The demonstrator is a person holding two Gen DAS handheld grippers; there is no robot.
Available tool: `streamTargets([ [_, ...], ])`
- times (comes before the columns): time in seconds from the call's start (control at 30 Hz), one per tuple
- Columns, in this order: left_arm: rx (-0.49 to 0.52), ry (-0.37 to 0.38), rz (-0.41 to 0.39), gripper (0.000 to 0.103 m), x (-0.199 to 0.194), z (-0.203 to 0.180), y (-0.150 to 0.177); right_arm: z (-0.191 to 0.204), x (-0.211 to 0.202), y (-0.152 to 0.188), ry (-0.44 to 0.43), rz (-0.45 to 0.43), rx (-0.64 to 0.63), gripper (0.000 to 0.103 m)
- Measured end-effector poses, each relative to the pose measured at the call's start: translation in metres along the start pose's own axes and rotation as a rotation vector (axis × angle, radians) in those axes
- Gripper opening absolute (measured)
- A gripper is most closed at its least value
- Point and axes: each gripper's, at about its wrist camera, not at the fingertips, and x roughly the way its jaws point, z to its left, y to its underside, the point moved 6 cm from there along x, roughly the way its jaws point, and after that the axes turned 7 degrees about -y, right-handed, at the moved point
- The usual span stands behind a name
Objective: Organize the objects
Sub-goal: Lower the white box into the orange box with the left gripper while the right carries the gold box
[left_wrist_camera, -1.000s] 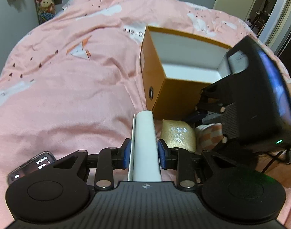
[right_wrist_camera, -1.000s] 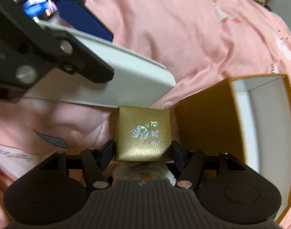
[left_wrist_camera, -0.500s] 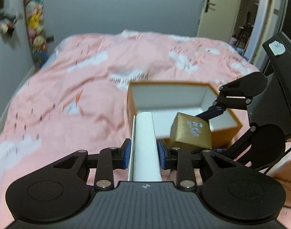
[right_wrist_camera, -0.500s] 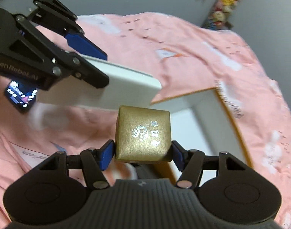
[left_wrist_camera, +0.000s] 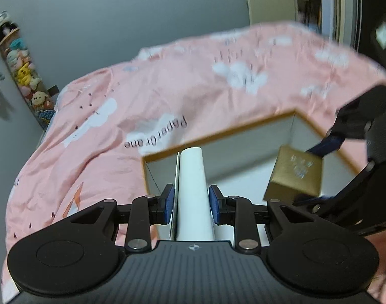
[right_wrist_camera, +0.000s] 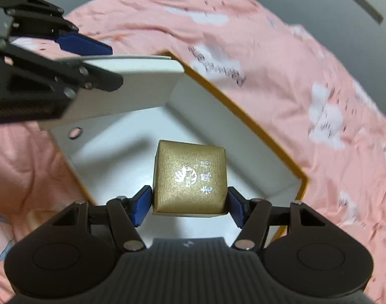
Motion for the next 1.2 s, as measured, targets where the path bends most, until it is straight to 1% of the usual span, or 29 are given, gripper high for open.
streamTargets([
  [0.13, 0.115, -0.029, 0.045, 0.033, 0.034, -0.022, 0.009, -0.015, 0.033, 0.004, -0.029, 0.044, 0.032, 0.065],
  [0.27, 0.227, -0.082, 0.055, 0.033, 0.059, -0.032, 0.017, -0.029, 0.062, 0.003, -0.061, 0.066, 0.058, 0.065],
  [0.33, 0.276, -0.119, 0.054, 0.033, 0.071, -0.035, 0.019, -0.03, 0.066, 0.007, -0.075, 0.069, 0.066, 0.065],
  [0.5, 0.394, -0.197, 0.082, 0.033, 0.087, -0.047, 0.027, -0.034, 0.078, 0.007, -0.119, 0.07, 0.09, 0.065],
  [0.6, 0.448, -0.22, 0.111, 0.033, 0.092, -0.053, 0.034, -0.034, 0.083, 0.008, -0.139, 0.072, 0.101, 0.064],
  [0.63, 0.441, -0.207, 0.123, 0.034, 0.094, -0.054, 0.035, -0.034, 0.084, 0.008, -0.144, 0.074, 0.107, 0.064],
  [0.7, 0.408, -0.14, 0.169, 0.036, 0.096, -0.052, 0.036, -0.037, 0.088, 0.007, -0.152, 0.071, 0.116, 0.063],
  [0.73, 0.391, -0.118, 0.172, 0.038, 0.095, -0.051, 0.036, -0.037, 0.088, 0.007, -0.154, 0.07, 0.118, 0.063],
  [0.83, 0.343, -0.06, 0.174, 0.038, 0.09, -0.047, 0.033, -0.036, 0.088, 0.007, -0.155, 0.074, 0.115, 0.063],
  [0.9, 0.301, -0.01, 0.175, 0.041, 0.086, -0.045, 0.03, -0.036, 0.089, 0.007, -0.155, 0.084, 0.118, 0.063],
  [1.03, 0.218, 0.125, 0.194, 0.044, 0.08, -0.044, 0.028, -0.036, 0.092, 0.013, -0.149, 0.115, 0.12, 0.063],
  [1.1, 0.21, 0.155, 0.201, 0.044, 0.086, -0.04, 0.024, -0.04, 0.099, 0.012, -0.148, 0.127, 0.109, 0.063],
  [1.2, 0.256, 0.178, 0.197, 0.044, 0.091, -0.048, 0.023, -0.04, 0.101, 0.012, -0.143, 0.142, 0.097, 0.063],
])
